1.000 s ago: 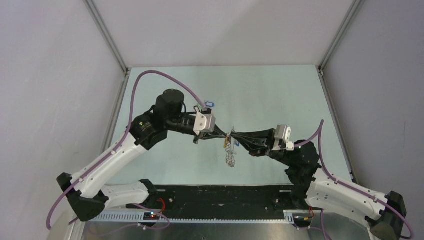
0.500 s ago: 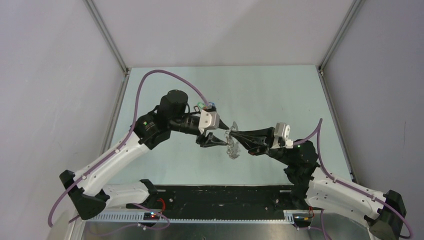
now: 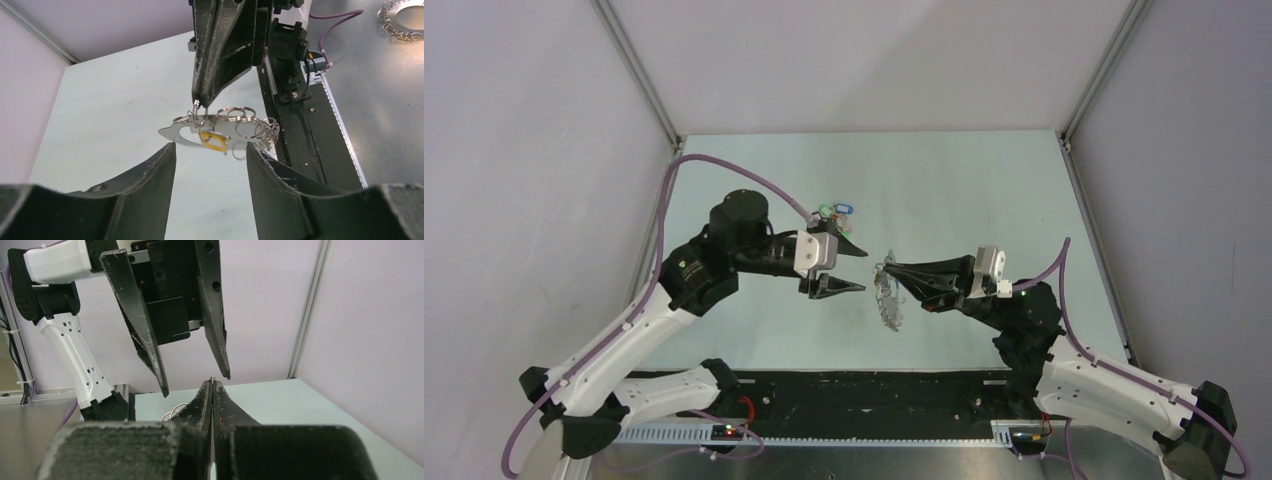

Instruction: Remove the keys from the keyring

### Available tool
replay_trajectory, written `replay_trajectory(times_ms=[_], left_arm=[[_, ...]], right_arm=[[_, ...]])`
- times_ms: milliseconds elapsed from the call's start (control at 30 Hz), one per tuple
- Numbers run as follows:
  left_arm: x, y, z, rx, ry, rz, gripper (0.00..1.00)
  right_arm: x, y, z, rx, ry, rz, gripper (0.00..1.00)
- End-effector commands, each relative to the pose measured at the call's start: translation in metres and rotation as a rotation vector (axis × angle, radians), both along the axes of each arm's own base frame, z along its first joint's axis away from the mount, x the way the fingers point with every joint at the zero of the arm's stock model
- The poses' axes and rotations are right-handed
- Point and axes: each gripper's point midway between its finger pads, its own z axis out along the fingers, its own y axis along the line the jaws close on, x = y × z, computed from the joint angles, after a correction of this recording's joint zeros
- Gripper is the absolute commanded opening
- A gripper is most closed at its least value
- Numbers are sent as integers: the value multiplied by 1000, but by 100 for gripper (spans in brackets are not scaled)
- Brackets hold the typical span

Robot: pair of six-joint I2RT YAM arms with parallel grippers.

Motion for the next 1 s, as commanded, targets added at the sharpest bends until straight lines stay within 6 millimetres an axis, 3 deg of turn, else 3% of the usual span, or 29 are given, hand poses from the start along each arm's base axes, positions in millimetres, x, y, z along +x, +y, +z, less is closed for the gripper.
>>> replay_trajectory(times_ms=[0, 133, 267, 633, 700, 800, 967], left_arm=[[2, -6, 19, -34, -18, -7, 58], [2, -11, 21, -32, 7, -23, 52], [3, -15, 23, -32, 32, -36, 40], [5, -22, 19, -18, 72, -44, 32], [6, -23, 18, -15, 86, -46, 25], [5, -25, 17, -13, 95, -56, 3], [6, -25, 17, -10, 106, -46, 0]], right_arm=[[-7, -5, 20, 65, -40, 22, 0], [-9, -5, 20, 62, -46, 29, 0], [-10, -5, 20, 63, -49, 32, 0], [-11, -5, 22, 70, -58, 39, 0], [-11, -5, 23, 72, -57, 39, 0], [-11, -5, 23, 74, -55, 36, 0], [-5, -3, 15, 49, -28, 17, 0]])
